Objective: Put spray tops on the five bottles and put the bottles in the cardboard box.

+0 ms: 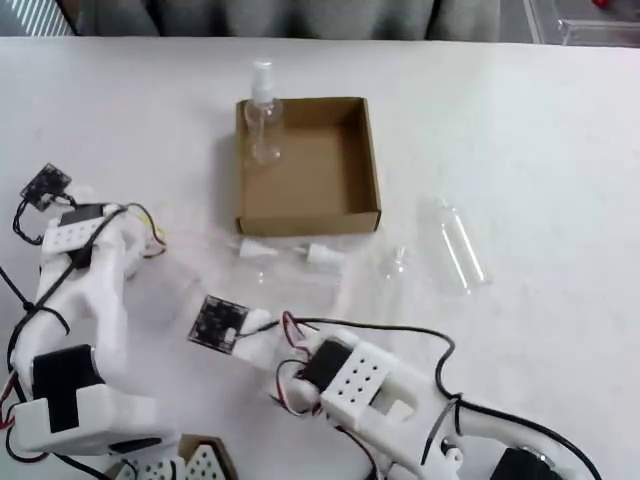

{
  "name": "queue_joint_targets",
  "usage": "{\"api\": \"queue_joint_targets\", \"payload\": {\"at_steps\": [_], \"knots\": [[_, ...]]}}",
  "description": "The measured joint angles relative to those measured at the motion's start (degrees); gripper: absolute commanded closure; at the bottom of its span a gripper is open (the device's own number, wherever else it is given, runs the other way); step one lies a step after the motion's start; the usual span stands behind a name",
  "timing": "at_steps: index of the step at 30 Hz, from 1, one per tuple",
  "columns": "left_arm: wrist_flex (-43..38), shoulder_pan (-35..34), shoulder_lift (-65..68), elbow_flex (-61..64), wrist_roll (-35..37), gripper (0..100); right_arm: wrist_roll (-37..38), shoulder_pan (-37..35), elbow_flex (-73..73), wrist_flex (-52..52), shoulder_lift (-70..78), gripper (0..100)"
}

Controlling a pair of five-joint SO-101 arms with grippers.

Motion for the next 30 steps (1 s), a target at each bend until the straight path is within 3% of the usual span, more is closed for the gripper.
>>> {"api": "queue_joint_targets", "payload": {"at_steps": [9, 15, 19, 24, 30], "knots": [[0.00, 0.00, 0.00, 0.00, 0.00, 98, 0.00, 0.09, 0.00, -4.13, 7.12, 80.0], [0.00, 0.00, 0.00, 0.00, -0.18, 98, 0.00, 0.53, -0.70, -4.84, 9.76, 99.3], [0.00, 0.00, 0.00, 0.00, -1.05, 98, -0.18, 4.92, -0.79, -4.04, 8.18, 98.3], [0.00, 0.00, 0.00, 0.00, -1.58, 98, 2.02, 11.87, -5.89, 10.55, 1.05, 98.3], [0.00, 0.00, 0.00, 0.00, -1.58, 98, 18.37, 27.78, -17.58, 38.24, -7.03, 98.3]]}}
